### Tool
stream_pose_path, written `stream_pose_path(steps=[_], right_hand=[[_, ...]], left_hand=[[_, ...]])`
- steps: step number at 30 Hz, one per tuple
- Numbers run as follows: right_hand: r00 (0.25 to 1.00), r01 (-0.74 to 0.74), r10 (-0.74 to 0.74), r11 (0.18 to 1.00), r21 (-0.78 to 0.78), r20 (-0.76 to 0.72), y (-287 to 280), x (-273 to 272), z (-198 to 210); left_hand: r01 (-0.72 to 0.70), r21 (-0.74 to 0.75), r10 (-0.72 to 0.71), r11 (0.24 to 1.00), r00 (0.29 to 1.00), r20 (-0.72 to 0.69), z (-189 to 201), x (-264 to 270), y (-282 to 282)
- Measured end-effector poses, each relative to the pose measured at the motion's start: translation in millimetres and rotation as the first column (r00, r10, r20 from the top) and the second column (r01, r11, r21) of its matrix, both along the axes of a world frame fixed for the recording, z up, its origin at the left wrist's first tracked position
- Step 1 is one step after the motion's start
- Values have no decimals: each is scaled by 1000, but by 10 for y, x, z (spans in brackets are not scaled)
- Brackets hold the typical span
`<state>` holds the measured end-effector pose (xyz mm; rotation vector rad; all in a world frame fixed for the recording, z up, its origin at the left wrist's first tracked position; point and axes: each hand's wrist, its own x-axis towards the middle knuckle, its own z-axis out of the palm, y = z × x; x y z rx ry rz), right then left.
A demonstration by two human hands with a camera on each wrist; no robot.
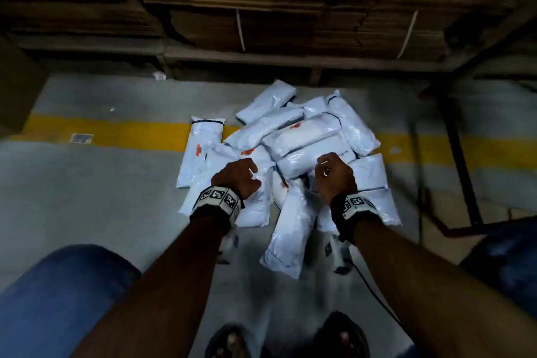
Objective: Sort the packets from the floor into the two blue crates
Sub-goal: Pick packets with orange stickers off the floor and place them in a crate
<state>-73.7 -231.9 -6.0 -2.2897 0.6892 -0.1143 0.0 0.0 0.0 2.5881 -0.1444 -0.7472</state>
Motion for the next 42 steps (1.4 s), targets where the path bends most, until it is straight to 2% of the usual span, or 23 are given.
stream_pose_path(steps=[3,8,10,13,17,19,24,28,31,39,41,42], right_hand=[[997,-70,71,997,-10,44,-6,-112,-231],[989,-70,72,997,19,-130,-55,-396,-186],[988,-80,84,996,31,-133,-95,-405,-224],[982,-131,138,989,66,-126,-102,-348,-386],[907,-215,223,975,62,-357,32,-433,-635],[896,-219,225,974,59,-382,118,-527,-700],[923,-162,167,986,42,-348,183,-581,-835],[921,-159,156,987,22,-356,171,-527,-803],[924,-139,134,990,10,-358,177,-487,-741],[986,-23,19,999,-24,-166,168,-433,-638],[995,22,-15,997,74,-95,193,-385,-598],[992,38,-18,987,155,-124,216,-342,-569]], left_hand=[[-32,32,33,999,999,-40,-272,-176,46],[-62,57,70,996,986,-154,-402,-565,88],[-83,82,95,993,981,-169,-460,-565,84],[-187,80,195,979,975,-110,-548,-496,37],[-334,1,333,943,942,-47,-661,-504,-35],[-378,-13,377,926,925,-40,-664,-542,-66],[-401,-21,399,916,915,-61,-810,-521,-4],[-448,-116,443,886,894,-68,-892,-467,23],[-414,-80,402,907,907,-128,-864,-465,11],[-420,-134,411,897,907,-90,-773,-479,45],[-400,-178,391,899,916,-88,-732,-512,76],[-380,-203,372,903,925,-77,-709,-521,107]])
